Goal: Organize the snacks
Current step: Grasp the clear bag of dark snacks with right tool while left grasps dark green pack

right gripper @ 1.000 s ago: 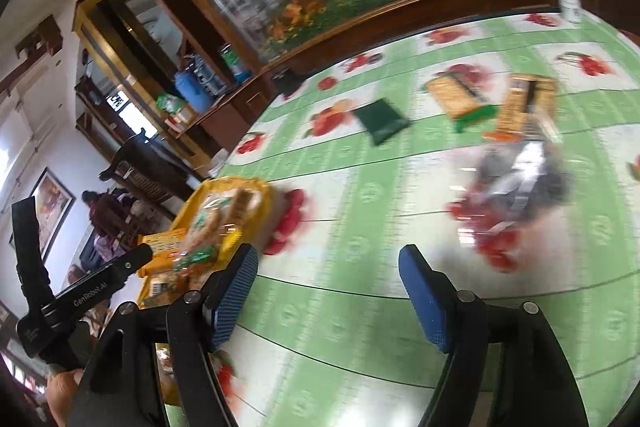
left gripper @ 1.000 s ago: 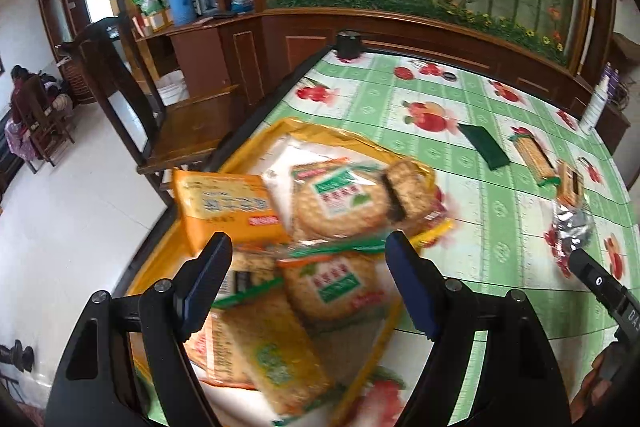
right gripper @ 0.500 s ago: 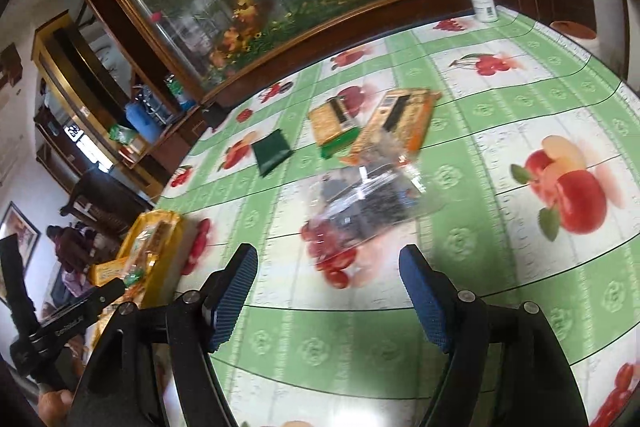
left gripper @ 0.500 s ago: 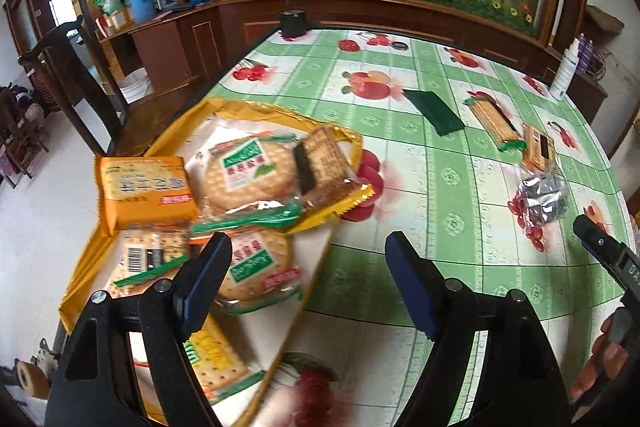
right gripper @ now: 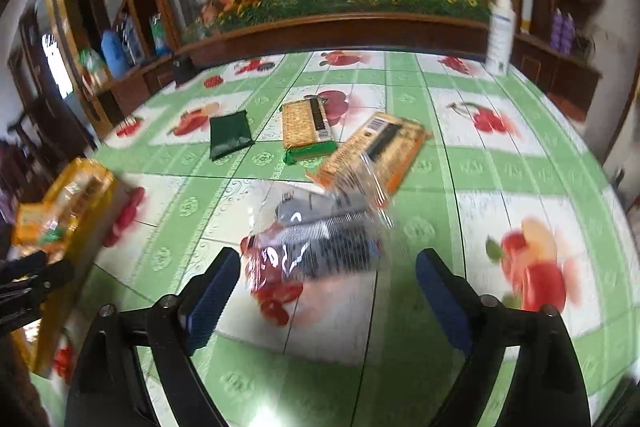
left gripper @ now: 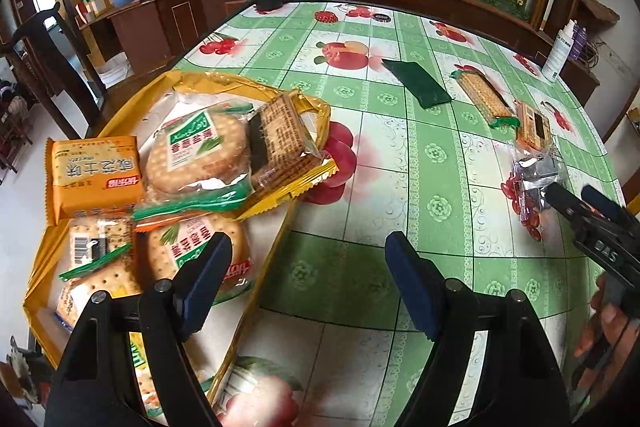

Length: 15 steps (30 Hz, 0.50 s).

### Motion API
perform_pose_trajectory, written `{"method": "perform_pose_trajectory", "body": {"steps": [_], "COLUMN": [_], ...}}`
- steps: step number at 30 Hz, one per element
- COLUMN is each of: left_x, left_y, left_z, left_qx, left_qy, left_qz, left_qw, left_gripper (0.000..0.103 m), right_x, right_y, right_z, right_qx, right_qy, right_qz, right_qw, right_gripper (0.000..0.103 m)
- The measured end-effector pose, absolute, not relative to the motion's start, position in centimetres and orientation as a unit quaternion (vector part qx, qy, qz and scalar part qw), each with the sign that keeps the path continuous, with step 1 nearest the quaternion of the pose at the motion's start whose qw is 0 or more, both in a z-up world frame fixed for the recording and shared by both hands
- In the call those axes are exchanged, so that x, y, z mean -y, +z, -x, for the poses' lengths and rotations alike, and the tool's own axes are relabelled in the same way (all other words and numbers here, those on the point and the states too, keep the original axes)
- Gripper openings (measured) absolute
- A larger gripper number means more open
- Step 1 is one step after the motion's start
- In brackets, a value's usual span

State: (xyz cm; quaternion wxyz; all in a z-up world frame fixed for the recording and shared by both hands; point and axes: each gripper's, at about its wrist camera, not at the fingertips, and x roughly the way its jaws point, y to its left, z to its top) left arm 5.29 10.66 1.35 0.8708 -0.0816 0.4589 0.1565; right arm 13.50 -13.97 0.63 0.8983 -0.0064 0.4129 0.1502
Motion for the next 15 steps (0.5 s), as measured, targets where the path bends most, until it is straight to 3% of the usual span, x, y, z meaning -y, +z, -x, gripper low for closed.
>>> {"method": "perform_pose_trajectory", "body": {"steps": [4,11,15], "left_x": [-10.6,-10.4,-9.9], "left_y": [1.4,1.9,2.4], "left_z": [-6.5,-10.7,-14.0], "left_qx": [-0.463,-0.466,-0.465], "left_qy": [0.155,0.147,0.167], "left_qz": [0.079,0.094,0.103], "left_qw": [0.869,0.867,0.863], "left_gripper": [0.079,0.08,0.091], "right_x": [11.9,10.0,10.1], "right_y": [0.0,-1.8,-1.9], "right_z": [-15.3,-17.0,-17.0], "right_qx": [-0.421,-0.441,-0.436], "right_qy": [0.139,0.117,0.119], "right_qz": [0.055,0.099,0.1], "right_qw": [0.895,0.884,0.887], "right_gripper": [0.102,0.102,0.097]}}
